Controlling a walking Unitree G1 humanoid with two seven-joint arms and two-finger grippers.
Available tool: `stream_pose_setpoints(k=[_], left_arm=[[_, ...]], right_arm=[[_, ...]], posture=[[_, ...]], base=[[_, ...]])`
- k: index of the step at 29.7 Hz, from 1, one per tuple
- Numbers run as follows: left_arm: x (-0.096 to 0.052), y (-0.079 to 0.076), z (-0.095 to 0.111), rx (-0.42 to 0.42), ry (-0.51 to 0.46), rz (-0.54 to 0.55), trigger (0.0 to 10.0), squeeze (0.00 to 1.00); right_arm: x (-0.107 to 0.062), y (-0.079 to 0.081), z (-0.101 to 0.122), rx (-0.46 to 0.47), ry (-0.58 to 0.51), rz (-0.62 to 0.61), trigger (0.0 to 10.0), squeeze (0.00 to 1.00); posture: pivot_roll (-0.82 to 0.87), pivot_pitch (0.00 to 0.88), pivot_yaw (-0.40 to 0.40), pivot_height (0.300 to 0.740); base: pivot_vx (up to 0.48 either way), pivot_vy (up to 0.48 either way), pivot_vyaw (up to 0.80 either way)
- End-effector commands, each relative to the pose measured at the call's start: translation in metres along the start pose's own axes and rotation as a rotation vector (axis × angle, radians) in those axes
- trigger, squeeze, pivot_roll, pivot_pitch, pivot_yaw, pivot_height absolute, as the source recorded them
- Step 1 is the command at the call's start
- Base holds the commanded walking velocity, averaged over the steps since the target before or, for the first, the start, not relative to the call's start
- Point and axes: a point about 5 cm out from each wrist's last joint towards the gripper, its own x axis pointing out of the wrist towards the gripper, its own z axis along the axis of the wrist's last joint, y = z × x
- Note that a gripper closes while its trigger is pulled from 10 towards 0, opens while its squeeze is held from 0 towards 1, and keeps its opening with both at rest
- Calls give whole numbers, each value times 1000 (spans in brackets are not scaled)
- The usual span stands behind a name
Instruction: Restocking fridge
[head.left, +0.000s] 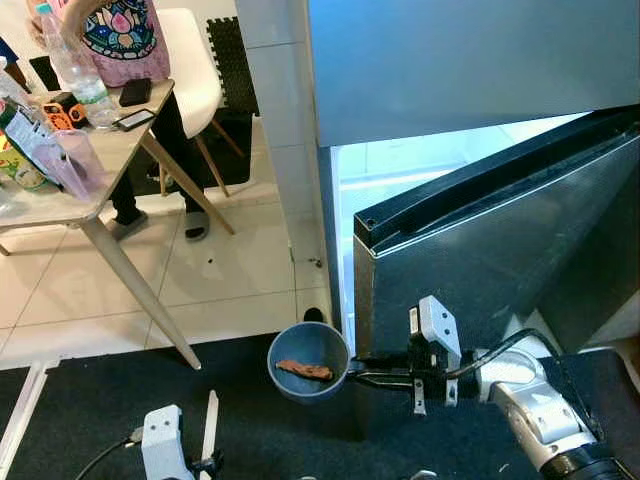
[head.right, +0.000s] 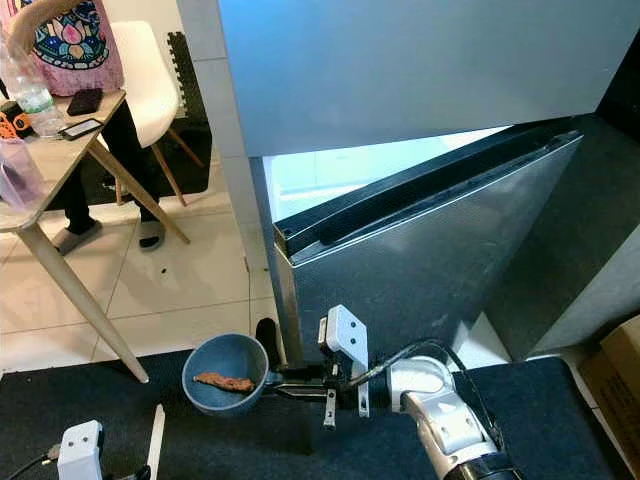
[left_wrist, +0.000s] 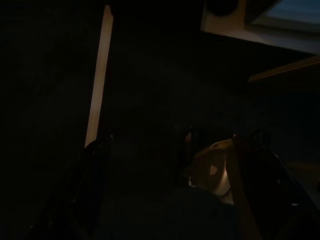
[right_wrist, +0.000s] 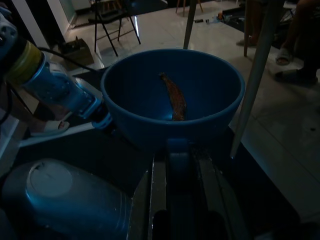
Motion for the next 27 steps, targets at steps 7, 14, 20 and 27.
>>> stream_pose_setpoints(k=[7, 14, 20, 27], left_arm=[[1, -5, -7, -1, 25, -5, 10000, 0], [2, -7, -7, -4, 21, -8, 10000, 0], [2, -11, -9, -8, 23, -9, 10000, 0], [3, -14, -11, -15, 25, -11, 10000, 0]], right_arm=[[2, -1, -1, -14, 14, -1, 10000, 0], [1, -3, -1, -20, 23, -1, 10000, 0], [-1, -5, 0, -30, 34, 3, 10000, 0], [-3, -10, -5, -47, 93, -32, 10000, 0]], posture=[[-51, 22, 62, 740], [-50, 14, 45, 740], [-51, 2, 27, 740], [-54, 1, 22, 740]], base=[[-276, 0, 0], [-35, 0, 0], [-315, 0, 0], [-316, 0, 0]])
